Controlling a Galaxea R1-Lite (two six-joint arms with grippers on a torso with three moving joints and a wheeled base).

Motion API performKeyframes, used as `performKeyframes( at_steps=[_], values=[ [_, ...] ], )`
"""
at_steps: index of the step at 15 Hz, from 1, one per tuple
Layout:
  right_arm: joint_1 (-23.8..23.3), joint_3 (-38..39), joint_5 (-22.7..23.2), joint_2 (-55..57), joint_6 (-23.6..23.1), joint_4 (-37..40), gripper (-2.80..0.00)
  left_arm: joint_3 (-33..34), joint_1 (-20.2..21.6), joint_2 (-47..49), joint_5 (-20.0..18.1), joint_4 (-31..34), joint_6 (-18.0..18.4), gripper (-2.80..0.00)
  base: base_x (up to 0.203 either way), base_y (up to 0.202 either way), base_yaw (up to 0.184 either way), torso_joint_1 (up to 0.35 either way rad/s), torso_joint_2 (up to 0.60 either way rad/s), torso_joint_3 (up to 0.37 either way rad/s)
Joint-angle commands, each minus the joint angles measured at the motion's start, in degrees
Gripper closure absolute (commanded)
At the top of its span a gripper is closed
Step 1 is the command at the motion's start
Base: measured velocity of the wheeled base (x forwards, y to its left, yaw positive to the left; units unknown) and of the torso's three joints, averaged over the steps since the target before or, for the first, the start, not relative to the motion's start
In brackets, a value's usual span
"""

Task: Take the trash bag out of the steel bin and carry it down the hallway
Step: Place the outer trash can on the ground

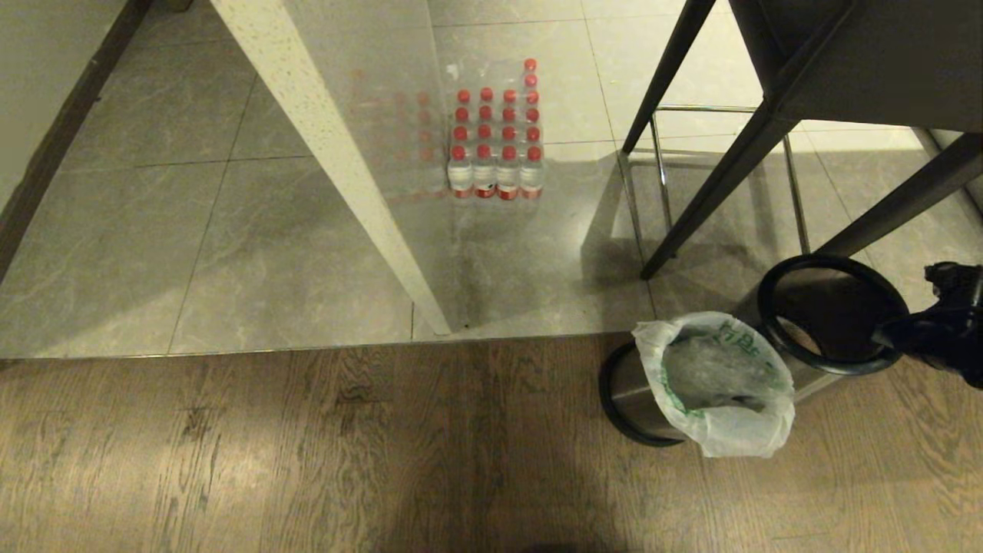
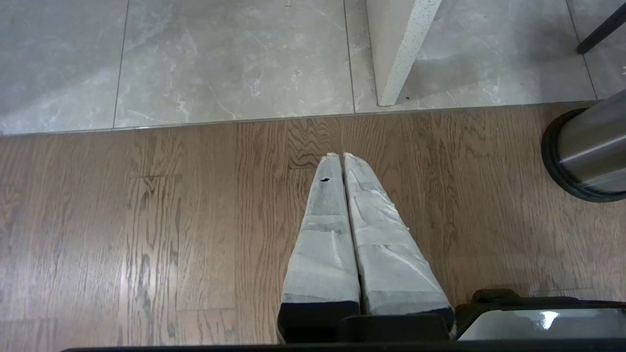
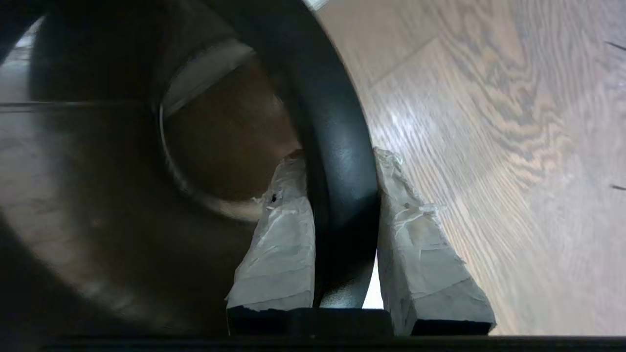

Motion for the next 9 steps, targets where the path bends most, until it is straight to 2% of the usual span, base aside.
performKeyframes(
  at_steps=[1, 3, 4, 7, 9],
  values=[
    [-0.7, -1.4, 0.4, 5.4, 0.0, -1.2, 0.0, 0.0, 0.0, 0.1, 0.0, 0.0, 0.0, 0.0, 0.0, 0.0, 0.0, 0.0, 0.0, 0.0],
    [-2.6, -3.1, 0.5, 6.7, -0.1, -0.7, 0.0, 0.1, 0.0, 0.1, 0.0, 0.0, 0.0, 0.0, 0.0, 0.0, 0.0, 0.0, 0.0, 0.0],
    [-3.2, -3.1, 0.5, 6.6, -0.3, -0.9, -2.8, 0.0, 0.0, 0.1, 0.0, 0.0, 0.0, 0.0, 0.0, 0.0, 0.0, 0.0, 0.0, 0.0],
    [-5.2, -1.0, 1.4, 2.5, -4.0, -1.6, -2.8, 0.0, 0.0, 0.1, 0.0, 0.0, 0.0, 0.0, 0.0, 0.0, 0.0, 0.0, 0.0, 0.0],
    [-6.8, 2.2, 5.6, -2.4, -8.3, -1.2, -2.8, 0.0, 0.0, 0.1, 0.0, 0.0, 0.0, 0.0, 0.0, 0.0, 0.0, 0.0, 0.0, 0.0]
  ],
)
